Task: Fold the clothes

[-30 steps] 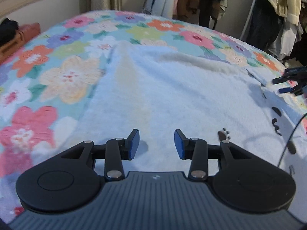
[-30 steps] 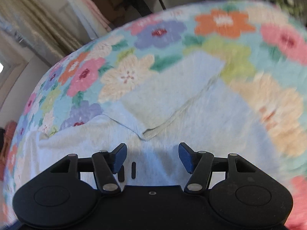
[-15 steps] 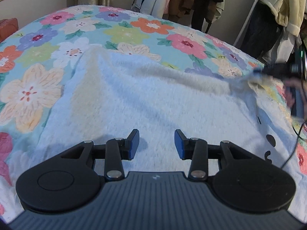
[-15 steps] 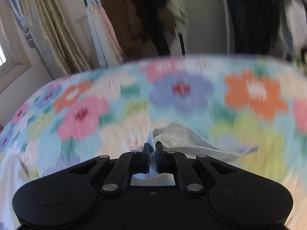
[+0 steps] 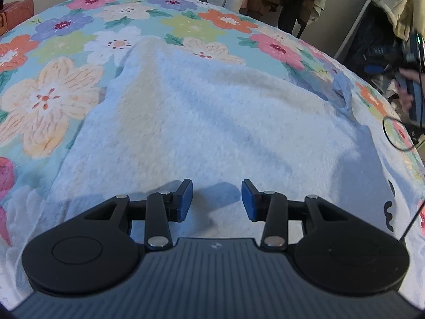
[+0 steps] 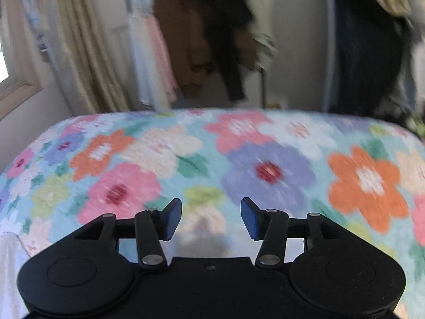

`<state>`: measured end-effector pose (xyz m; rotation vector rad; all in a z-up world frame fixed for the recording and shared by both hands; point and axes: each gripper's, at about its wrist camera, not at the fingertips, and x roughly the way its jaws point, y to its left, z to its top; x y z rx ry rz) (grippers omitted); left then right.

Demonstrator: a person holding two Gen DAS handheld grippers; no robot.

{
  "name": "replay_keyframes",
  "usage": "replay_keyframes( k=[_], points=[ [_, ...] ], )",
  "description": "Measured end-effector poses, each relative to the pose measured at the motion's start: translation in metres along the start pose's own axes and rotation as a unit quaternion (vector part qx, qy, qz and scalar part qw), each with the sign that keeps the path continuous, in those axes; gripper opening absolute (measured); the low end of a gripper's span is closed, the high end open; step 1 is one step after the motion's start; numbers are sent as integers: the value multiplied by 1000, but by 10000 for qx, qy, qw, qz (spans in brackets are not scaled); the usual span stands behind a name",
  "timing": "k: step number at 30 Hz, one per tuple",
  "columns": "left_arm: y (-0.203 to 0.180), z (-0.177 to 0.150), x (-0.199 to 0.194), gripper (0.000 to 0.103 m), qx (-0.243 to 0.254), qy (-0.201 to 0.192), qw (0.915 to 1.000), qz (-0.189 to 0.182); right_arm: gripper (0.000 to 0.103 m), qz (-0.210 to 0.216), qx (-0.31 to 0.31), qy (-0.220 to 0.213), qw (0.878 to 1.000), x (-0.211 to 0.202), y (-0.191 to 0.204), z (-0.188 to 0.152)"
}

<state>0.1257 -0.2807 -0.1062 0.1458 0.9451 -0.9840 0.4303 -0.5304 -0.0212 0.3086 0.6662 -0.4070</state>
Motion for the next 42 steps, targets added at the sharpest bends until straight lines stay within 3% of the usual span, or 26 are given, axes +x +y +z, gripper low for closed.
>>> replay_keyframes(
  k=[7,11,14,17,21,25,29,33,37,42],
  points=[
    [-2,-19,-10,41,129,149,9997,132,55,-801,639,474,9936,-55,-80,-47],
    [-6,-31,-21,45,604,442,9967,329,56,-1164,646,1196,9839,-96,-109,-84],
    [-3,-37,-40,49,710,443,9950,546,56,-1221,252,1266,9841,-140,-113,-117],
    [1,-45,-65,51,756,396,9922,905,57,-1041,637,1437,9821,-183,-125,-148],
    [3,-51,-109,51,467,280,9975,460,59,-714,1074,1701,9770,-225,-130,-191],
    [-26,-56,-141,51,715,-32,9972,207,59,-660,1223,1703,9755,-266,-128,-237],
    [-56,-66,-140,51,676,-805,9928,-573,59,-118,1744,1344,9754,-298,-136,-277],
    [-85,-79,-104,51,752,-345,9928,-865,59,190,2058,1142,9717,-310,-137,-309],
    [-111,-95,-93,51,980,2,9892,-1092,59,283,1525,927,9835,-314,-122,-323],
    [-114,-127,-92,52,671,449,9916,-1012,59,-286,551,576,9964,-302,-86,-334]
  ],
)
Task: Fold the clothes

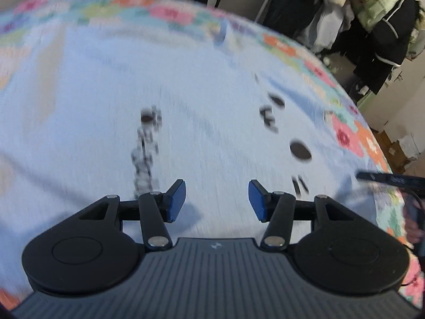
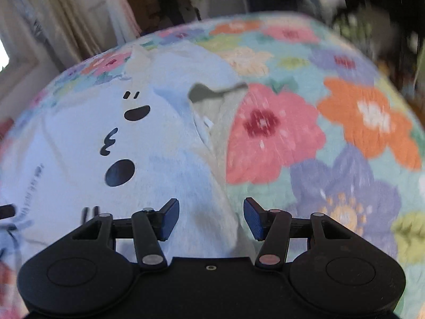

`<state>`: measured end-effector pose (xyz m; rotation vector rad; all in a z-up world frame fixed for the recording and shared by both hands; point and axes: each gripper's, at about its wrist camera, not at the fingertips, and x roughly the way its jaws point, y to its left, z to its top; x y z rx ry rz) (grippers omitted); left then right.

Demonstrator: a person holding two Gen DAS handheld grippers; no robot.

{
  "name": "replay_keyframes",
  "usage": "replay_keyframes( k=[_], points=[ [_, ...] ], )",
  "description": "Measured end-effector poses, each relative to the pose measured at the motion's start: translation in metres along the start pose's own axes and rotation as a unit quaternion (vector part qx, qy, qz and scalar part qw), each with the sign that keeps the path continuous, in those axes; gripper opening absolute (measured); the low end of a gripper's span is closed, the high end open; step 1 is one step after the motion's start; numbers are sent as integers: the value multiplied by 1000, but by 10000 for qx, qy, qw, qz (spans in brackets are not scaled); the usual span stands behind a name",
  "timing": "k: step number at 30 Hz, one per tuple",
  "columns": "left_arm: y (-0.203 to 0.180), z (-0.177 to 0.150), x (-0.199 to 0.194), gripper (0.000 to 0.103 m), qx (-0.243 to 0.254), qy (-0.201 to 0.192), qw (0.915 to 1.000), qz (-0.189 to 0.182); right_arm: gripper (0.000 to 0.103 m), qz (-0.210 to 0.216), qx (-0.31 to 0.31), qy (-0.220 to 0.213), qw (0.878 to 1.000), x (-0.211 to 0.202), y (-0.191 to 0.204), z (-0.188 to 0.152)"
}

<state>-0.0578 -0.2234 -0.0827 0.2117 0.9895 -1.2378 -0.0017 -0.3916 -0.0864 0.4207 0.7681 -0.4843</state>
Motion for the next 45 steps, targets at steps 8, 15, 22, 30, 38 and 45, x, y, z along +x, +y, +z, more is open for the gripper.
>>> replay_keyframes(
  k=[8,15,22,30,38,45],
  points=[
    [12,-29,-27,52,-512,-128,9986,71,41,-269,-2396,-216,9703,-11,99,-51],
    [25,-50,-42,52,-537,-19,9976,440,40,263,-2409,112,9701,-17,106,-63],
    [38,-40,-49,52,-697,-226,9963,457,56,160,457,-462,9978,-44,-2,-21],
    [44,-20,-24,52,-1208,-357,9920,-69,58,327,1965,380,9792,13,-63,-15],
    [46,-28,-4,52,-1206,-49,9926,99,11,403,397,145,9983,22,1,-16],
    [47,-28,0,52,-952,16,9943,488,6,-702,-306,-807,9938,-24,4,3]
  ],
)
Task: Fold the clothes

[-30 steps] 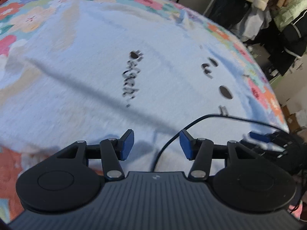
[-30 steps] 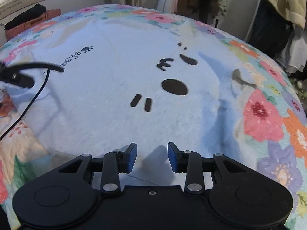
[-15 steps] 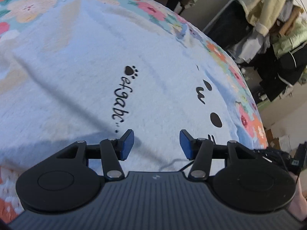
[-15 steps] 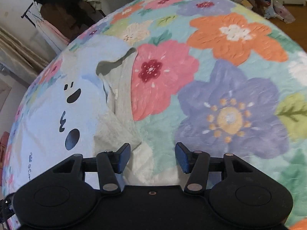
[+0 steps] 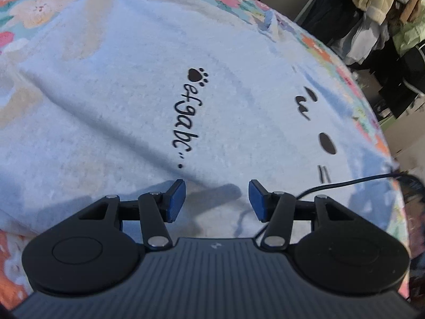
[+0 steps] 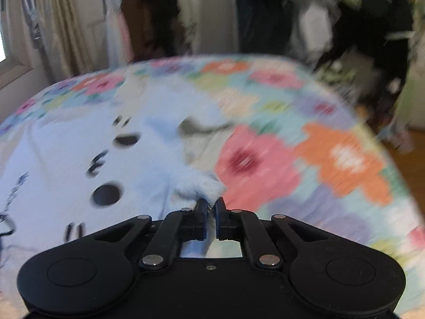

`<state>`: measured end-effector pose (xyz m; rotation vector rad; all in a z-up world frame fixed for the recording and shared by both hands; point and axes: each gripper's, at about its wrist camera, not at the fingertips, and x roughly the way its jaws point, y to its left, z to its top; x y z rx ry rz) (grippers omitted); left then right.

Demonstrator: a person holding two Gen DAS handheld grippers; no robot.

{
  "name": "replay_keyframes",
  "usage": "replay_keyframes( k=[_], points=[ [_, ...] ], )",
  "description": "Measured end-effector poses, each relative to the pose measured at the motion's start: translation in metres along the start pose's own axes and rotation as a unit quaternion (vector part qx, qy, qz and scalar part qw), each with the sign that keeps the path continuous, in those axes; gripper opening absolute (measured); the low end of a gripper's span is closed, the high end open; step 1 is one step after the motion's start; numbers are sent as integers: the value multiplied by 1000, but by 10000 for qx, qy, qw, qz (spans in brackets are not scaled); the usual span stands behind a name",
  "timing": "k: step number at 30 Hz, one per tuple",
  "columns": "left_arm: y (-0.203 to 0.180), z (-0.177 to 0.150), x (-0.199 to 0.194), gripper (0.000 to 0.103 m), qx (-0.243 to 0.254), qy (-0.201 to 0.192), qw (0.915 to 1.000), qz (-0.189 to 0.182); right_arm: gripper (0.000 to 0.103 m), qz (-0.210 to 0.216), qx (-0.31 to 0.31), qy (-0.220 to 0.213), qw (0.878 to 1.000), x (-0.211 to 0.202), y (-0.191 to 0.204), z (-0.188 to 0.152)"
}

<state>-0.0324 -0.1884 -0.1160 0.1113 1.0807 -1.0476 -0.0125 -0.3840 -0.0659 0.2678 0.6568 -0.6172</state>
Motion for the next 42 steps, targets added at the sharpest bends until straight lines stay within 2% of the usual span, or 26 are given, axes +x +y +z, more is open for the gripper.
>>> replay_keyframes(
  k=[4,10,12,14,17,20,25,27,31,34,35,36,37,39,42],
  points=[
    [8,0,3,52,-53,54,10000,-2,5,-307,-161,262,9991,17,-27,8],
    [12,-4,2,52,-76,138,9999,37,9,-295,5,1449,9890,61,-36,-5],
    [14,-4,0,52,-99,144,9998,25,20,-373,369,1423,9884,58,-46,2],
    [14,-3,0,52,-106,143,9998,7,26,-399,778,1243,9884,50,-57,12],
    [12,0,-1,52,-79,82,9999,-26,29,-129,1305,813,9880,42,-72,33],
    [13,4,0,52,-111,35,9999,-91,32,186,1474,803,9856,57,-78,58],
    [21,9,3,52,-372,-9,9989,-298,32,186,1078,889,9900,104,-65,79],
    [25,12,5,52,-473,3,9983,-353,33,293,511,943,9938,124,-53,87],
    [30,17,11,52,-649,29,9969,-439,42,33,-312,952,9950,156,-26,95],
    [33,19,16,52,-701,66,9964,-462,44,151,-378,908,9950,176,-19,98],
    [33,19,17,52,-703,72,9964,-467,42,109,-464,861,9951,181,-16,99],
    [33,20,17,52,-701,74,9964,-470,13,68,-573,826,9949,184,-13,101],
    [33,20,18,52,-701,78,9964,-476,3,-11,-716,761,9945,186,-10,105],
    [34,21,19,52,-720,91,9962,-487,2,-554,-837,431,9940,186,-8,116],
    [37,21,18,52,-727,105,9960,-516,2,-719,-381,183,9965,184,-23,136]
  ],
)
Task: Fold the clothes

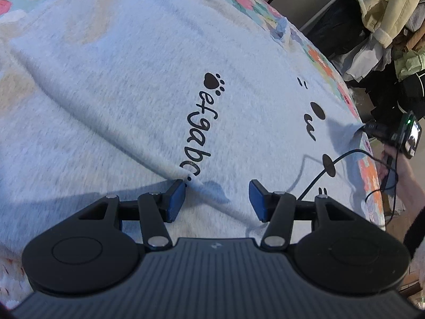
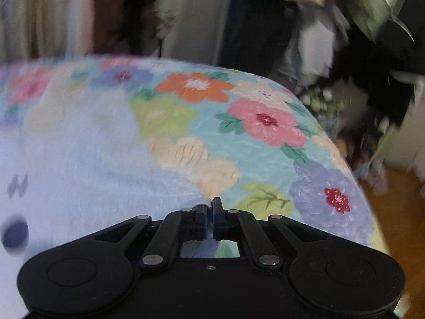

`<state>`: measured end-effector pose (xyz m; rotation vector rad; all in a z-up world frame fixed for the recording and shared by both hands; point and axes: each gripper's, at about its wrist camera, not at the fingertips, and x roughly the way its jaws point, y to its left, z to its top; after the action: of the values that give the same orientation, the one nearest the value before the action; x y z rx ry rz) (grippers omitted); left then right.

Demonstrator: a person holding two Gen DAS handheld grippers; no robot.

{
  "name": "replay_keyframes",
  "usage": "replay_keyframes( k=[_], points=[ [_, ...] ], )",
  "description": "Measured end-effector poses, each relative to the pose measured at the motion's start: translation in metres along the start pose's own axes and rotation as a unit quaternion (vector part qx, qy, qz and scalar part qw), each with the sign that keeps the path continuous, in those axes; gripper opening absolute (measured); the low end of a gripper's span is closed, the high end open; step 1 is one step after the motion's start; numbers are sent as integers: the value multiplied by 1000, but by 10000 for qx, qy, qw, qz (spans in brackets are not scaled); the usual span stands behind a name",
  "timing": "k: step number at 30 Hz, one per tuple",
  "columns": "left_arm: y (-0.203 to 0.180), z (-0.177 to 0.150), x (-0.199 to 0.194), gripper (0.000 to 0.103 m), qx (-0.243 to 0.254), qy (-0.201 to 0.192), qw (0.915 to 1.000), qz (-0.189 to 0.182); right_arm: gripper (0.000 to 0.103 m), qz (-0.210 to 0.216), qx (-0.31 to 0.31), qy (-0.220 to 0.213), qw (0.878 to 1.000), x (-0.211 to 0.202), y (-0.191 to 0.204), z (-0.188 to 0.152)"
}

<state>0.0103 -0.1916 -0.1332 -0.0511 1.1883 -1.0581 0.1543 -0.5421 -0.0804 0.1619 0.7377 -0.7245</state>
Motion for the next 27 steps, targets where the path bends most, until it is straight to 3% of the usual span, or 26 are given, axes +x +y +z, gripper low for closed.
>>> replay_keyframes(
  k=[4,8,14,19,24,27],
  points=[
    [1,0,-1,52,19,22,10000,2,7,-92,-411,184,9989,5,12,-1],
    [-6,2,-10,52,162,27,9996,218,41,-221,-44,99,9997,-29,7,-4],
    [-11,-2,-47,52,495,-165,9947,882,54,693,670,-264,9950,-132,-19,-21],
    [-6,-7,-103,52,582,-523,9914,1053,61,1780,1466,-160,9729,-224,-47,-60],
    [13,-24,-155,58,498,-807,9898,1067,68,2296,1401,136,9631,-290,-37,-118],
    [34,-33,-174,58,434,-819,9852,1445,69,2484,1196,414,9604,-313,-29,-158]
  ],
)
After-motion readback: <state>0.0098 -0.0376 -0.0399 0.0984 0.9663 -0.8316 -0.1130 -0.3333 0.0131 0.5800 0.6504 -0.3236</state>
